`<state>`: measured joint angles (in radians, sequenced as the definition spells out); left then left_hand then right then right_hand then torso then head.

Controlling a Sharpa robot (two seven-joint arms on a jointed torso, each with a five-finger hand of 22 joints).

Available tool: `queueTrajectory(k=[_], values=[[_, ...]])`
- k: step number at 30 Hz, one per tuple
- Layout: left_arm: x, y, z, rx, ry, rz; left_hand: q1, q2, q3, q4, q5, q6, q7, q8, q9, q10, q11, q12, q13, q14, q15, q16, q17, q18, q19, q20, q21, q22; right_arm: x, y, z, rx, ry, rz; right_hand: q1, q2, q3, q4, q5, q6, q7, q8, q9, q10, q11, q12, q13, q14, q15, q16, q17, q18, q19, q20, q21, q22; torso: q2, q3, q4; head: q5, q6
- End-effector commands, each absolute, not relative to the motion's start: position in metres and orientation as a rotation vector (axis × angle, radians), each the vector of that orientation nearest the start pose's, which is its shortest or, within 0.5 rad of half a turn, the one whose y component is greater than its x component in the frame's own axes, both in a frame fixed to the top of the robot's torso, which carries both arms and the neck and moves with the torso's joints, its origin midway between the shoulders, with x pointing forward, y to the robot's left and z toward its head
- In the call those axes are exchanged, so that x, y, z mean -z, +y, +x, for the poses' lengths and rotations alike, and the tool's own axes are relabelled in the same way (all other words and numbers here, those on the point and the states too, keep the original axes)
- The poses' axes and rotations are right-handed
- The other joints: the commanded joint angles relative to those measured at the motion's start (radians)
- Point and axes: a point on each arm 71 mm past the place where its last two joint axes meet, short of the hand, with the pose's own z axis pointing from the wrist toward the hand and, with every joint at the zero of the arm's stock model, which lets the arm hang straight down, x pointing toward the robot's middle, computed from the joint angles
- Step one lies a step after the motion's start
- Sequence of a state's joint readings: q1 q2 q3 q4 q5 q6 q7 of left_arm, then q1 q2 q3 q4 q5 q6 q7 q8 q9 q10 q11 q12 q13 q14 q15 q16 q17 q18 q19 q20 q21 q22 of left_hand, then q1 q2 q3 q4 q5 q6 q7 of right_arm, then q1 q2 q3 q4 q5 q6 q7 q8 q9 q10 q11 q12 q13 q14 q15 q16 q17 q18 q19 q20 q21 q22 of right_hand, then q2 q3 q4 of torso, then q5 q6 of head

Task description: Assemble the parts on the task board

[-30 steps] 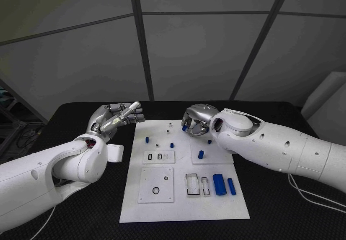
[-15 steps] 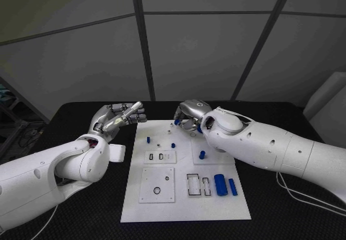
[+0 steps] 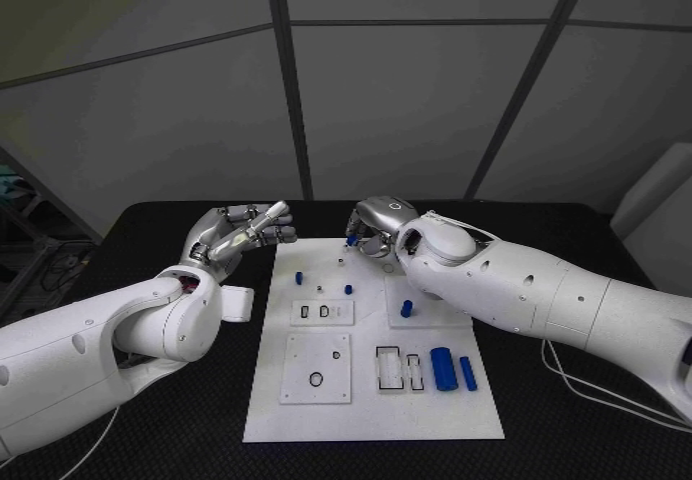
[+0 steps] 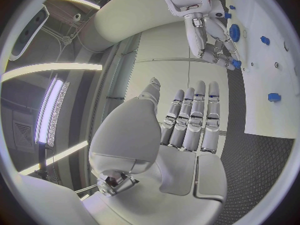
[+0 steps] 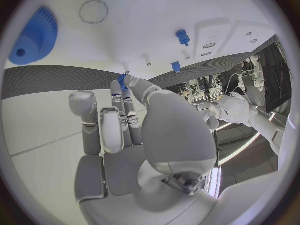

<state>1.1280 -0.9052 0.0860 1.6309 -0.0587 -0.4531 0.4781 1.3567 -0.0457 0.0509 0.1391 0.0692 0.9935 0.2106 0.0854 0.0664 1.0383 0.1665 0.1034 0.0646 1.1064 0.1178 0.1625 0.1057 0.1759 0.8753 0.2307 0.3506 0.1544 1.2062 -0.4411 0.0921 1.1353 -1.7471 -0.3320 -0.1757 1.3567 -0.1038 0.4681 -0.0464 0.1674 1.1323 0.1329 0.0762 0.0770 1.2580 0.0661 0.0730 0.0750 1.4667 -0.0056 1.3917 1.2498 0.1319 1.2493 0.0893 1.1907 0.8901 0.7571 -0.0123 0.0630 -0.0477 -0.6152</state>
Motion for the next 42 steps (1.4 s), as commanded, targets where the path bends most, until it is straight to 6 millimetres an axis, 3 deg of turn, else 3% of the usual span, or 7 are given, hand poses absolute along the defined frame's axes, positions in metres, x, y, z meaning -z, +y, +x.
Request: queueTrajectory(k=[1, 25, 28, 33, 42], values=[[0.148, 0.217, 0.475, 1.555, 1.222, -1.042, -0.007, 0.004, 0.000, -0.005, -0.003, 0.000, 0.005, -0.005, -0.001, -0.009, 0.001, -0.005, -0.001, 0.000, 0.004, -0.005, 0.002, 0.006, 0.002, 0.003, 0.002, -0.001, 0.151, -0.099, 0.558, -0.502, 1.452, -0.287, 0.003, -0.006, 0.004, -0.001, -0.004, 0.003, 0.003, 0.003, 0.000, 0.000, 0.002, -0.007, -0.001, 0.055, -0.004, 0.006, 0.001, -0.006, -0.002, -0.005, 0.006, 0.000, 0.001, 0.0000, -0.0008, 0.002, -0.001], [0.147, 0.215, 0.475, 1.560, 1.224, -1.040, -0.007, 0.005, -0.001, -0.007, -0.003, 0.002, 0.005, -0.006, -0.001, -0.010, 0.002, -0.006, -0.001, -0.002, 0.005, -0.009, 0.001, 0.006, 0.000, 0.003, 0.000, -0.002, 0.160, -0.089, 0.564, -0.486, 1.525, -0.311, -0.008, -0.012, 0.004, 0.005, -0.006, -0.006, 0.005, -0.006, -0.002, -0.013, 0.006, -0.011, -0.005, 0.053, 0.000, 0.008, 0.000, -0.005, -0.010, -0.002, 0.006, -0.002, 0.001, 0.0006, -0.0013, 0.006, -0.008], [0.147, 0.215, 0.475, 1.560, 1.224, -1.040, -0.007, 0.005, -0.001, -0.007, -0.003, 0.002, 0.006, -0.007, -0.001, -0.010, 0.002, -0.007, -0.001, -0.002, 0.005, -0.010, 0.001, 0.006, 0.000, 0.004, 0.000, -0.002, 0.160, -0.089, 0.565, -0.486, 1.525, -0.301, -0.016, -0.020, 0.005, 0.008, -0.008, -0.028, 0.012, -0.014, -0.006, -0.047, 0.014, -0.014, -0.010, 0.052, 0.006, 0.012, 0.006, -0.004, -0.020, 0.004, 0.001, -0.013, 0.001, 0.0006, -0.0014, 0.007, -0.009], [0.147, 0.215, 0.475, 1.560, 1.224, -1.041, -0.007, 0.005, -0.001, -0.007, -0.003, 0.002, 0.006, -0.007, -0.001, -0.010, 0.002, -0.007, -0.001, -0.003, 0.006, -0.010, 0.001, 0.006, 0.000, 0.004, 0.000, -0.002, 0.160, -0.088, 0.567, -0.492, 1.519, -0.291, -0.029, -0.044, 0.000, 0.014, -0.026, -0.117, 0.020, -0.016, -0.013, -0.148, 0.034, -0.011, -0.013, 0.046, 0.021, 0.008, -0.003, 0.003, -0.047, 0.023, -0.017, -0.045, 0.002, 0.0008, -0.0019, 0.008, -0.008], [0.147, 0.216, 0.475, 1.556, 1.226, -1.043, -0.007, 0.005, -0.001, -0.008, -0.003, 0.002, 0.006, -0.007, -0.001, -0.010, 0.002, -0.007, -0.001, -0.003, 0.006, -0.011, 0.001, 0.006, -0.001, 0.004, 0.000, -0.003, 0.155, -0.090, 0.561, -0.515, 1.482, -0.283, -0.027, -0.053, -0.012, 0.014, -0.033, -0.144, 0.021, -0.015, -0.011, -0.183, 0.040, -0.008, -0.012, 0.042, 0.026, 0.002, -0.018, 0.008, -0.062, 0.030, -0.029, -0.066, 0.002, 0.0022, -0.0034, 0.011, -0.008]])
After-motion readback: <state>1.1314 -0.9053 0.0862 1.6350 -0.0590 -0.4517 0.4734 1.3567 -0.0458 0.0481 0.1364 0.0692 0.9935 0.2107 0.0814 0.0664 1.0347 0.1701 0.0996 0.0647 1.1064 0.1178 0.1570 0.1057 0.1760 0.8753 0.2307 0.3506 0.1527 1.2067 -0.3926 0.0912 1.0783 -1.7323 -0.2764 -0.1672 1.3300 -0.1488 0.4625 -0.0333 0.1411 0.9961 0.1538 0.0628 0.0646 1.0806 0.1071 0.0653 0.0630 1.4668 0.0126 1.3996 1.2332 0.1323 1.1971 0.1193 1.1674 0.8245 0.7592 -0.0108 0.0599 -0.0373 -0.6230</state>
